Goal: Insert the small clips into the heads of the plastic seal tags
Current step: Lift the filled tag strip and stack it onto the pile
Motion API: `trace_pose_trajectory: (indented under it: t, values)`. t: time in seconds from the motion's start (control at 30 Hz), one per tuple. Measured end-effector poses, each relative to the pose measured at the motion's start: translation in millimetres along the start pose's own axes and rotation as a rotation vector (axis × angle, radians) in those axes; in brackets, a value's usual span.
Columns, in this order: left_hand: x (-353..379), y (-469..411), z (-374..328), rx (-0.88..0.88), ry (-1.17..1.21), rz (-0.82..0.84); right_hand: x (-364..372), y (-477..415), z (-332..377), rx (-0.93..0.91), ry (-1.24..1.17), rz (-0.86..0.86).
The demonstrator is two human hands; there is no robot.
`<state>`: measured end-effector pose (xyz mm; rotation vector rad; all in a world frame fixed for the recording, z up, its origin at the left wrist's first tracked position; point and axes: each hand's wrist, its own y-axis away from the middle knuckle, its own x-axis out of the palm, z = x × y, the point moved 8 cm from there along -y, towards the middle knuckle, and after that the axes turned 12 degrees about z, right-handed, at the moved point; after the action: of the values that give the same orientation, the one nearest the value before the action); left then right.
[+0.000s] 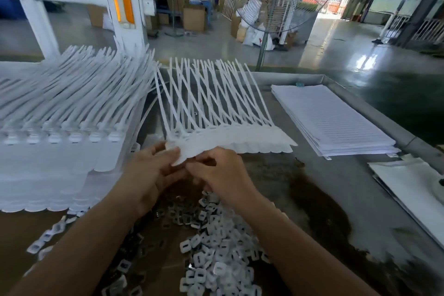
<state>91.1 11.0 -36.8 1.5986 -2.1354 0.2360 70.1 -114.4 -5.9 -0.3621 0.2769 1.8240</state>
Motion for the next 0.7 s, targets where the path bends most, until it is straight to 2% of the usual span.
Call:
trace_pose_trajectory:
  t: [0.1, 0.17, 0.2, 0.27, 0.33, 0.37, 0.43, 0.6, 0.7]
  values:
    - [-2, -2, -7, 0.051, -0.010, -0.008, -3, 3, -1, 0.015, 0.017, 0.116]
    - [-1, -1, -11, 0.092, -0.041, -0.006, -15, 5, -5, 0.066, -0.047, 0.124]
    - [-1, -1, -13, 0.113, -0.051, -0.004, -26, 6, -10, 0.107, -0.155, 0.085]
    - [-1, 1, -16, 0.150, -0.085, -0.002, -56, 8, -23, 0.155, -0.524, -0.072]
    - [-1, 4, -21, 0.190, -0.144, 0.006, -92, 16, -36, 0.113, -0.903, -0.306]
    - [0, 6, -23, 0.211, -0.174, 0.014, -107, 22, -42, 0.094, -1.014, -0.398]
    - [5, 11, -27, 0.248, -0.219, 0.039, -127, 31, -51, 0.085, -1.038, -0.460]
    - [12, 14, -32, 0.306, -0.331, 0.036, -146, 34, -56, -0.002, -0.971, -0.432]
    - [8, 11, -33, 0.328, -0.435, -0.014, -153, 35, -62, 0.020, -0.888, -0.441]
